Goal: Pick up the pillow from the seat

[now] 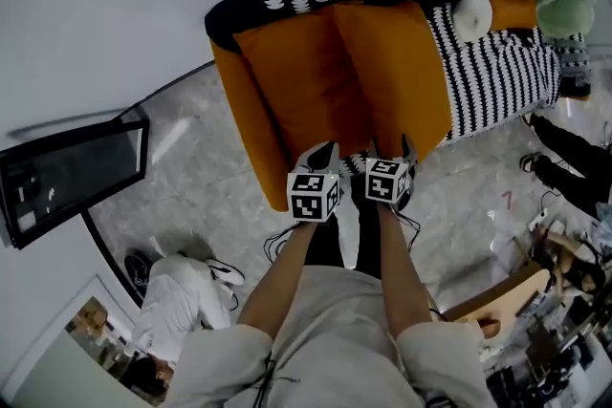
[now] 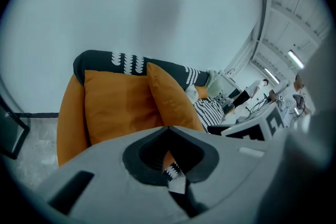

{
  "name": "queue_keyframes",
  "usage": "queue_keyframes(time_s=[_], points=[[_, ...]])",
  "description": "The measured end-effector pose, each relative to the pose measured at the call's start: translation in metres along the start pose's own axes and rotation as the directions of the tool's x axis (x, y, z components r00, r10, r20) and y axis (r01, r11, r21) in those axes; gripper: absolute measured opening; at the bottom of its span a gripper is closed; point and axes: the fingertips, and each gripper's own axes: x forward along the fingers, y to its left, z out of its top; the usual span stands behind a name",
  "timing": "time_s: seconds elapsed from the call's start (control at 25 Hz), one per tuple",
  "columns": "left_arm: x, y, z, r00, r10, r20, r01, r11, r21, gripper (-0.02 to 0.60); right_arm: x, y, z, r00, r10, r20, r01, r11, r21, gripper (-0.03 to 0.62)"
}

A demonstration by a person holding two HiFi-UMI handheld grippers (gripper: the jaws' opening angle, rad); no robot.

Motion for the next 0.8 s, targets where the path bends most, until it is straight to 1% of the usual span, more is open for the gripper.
queue_keyframes(time_s=[0.08,0.2,0.36,0.48,0.56,0.6,0.68,0.8], points=[[0.005,0.010,-0.008,1.000,-0.010,-0.022,0.010,1.000,0.007,0.009,0.017,-0.009,-0.011,0.997,-0.060,-0.039,0.060,0.998,-0.003,0.304],[0.013,0.025,-0.019,0.999,-0.022,-0.042,0.022,1.000,0.011,0.009,0.039,-0.019,-0.020,0.986,-0.151,-0.068,0.147,0.988,-0.053,0.345],[0.034,0.035,-0.035,0.997,-0.041,-0.071,0.044,0.998,0.042,0.009,0.072,-0.022,-0.034,0.970,-0.220,-0.106,0.207,0.971,-0.117,0.411],[0.051,0.038,-0.042,0.995,-0.056,-0.087,0.061,0.996,0.058,0.009,0.090,-0.026,-0.043,0.945,-0.297,-0.134,0.268,0.943,-0.197,0.461],[0.058,0.040,-0.046,0.994,-0.064,-0.092,0.070,0.995,0.066,0.009,0.096,-0.036,-0.045,0.923,-0.358,-0.137,0.321,0.917,-0.236,0.471],[0.062,0.041,-0.049,0.993,-0.068,-0.092,0.074,0.995,0.070,0.009,0.097,-0.043,-0.045,0.915,-0.379,-0.140,0.341,0.910,-0.234,0.471],[0.069,0.042,-0.055,0.993,-0.073,-0.096,0.081,0.994,0.074,0.009,0.101,-0.054,-0.045,0.907,-0.391,-0.154,0.356,0.910,-0.213,0.491],[0.078,0.040,-0.065,0.991,-0.079,-0.107,0.087,0.993,0.076,0.009,0.119,-0.057,-0.050,0.913,-0.369,-0.172,0.332,0.920,-0.209,0.506]])
